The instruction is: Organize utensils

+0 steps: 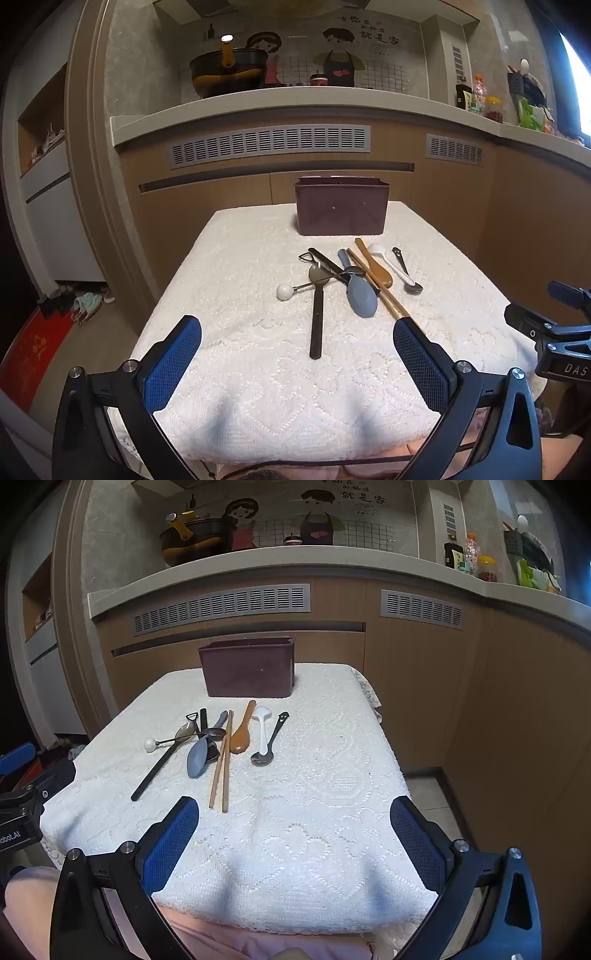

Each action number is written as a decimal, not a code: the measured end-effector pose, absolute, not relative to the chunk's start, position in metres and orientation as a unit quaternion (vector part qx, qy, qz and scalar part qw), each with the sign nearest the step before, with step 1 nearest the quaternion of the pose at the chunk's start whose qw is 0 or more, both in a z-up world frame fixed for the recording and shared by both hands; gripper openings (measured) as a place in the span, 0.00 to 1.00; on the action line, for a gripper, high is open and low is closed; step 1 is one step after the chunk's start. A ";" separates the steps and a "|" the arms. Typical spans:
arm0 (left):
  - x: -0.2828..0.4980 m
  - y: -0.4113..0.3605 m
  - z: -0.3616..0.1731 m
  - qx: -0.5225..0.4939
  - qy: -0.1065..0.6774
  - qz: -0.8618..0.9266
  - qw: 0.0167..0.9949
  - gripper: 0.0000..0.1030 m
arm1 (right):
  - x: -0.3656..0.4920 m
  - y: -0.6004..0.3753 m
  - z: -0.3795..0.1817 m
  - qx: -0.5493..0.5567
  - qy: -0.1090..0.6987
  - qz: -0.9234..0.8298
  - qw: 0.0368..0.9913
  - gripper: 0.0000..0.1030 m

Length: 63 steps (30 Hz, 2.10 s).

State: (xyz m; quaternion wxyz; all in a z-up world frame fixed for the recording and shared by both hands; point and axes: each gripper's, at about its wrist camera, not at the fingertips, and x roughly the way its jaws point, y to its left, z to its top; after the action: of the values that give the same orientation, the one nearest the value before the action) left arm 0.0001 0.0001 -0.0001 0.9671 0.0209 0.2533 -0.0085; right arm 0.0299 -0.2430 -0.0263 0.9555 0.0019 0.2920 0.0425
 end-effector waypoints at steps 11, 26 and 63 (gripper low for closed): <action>0.004 0.004 0.001 0.018 0.259 -0.007 0.966 1.00 | 0.032 -0.243 -0.027 0.004 0.300 0.042 0.953 1.00; 0.004 0.005 -0.002 0.016 0.261 -0.006 0.965 1.00 | 0.032 -0.241 -0.029 -0.003 0.297 0.042 0.954 1.00; 0.007 0.007 -0.018 0.015 0.270 -0.003 0.963 1.00 | 0.035 -0.240 -0.035 -0.005 0.301 0.042 0.953 1.00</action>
State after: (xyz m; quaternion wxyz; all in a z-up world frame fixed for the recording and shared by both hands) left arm 0.0070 0.0069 -0.0178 0.9628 0.0150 0.2699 -0.0029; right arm 0.0352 -0.2396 -0.0345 0.9527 -0.0049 0.3011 0.0415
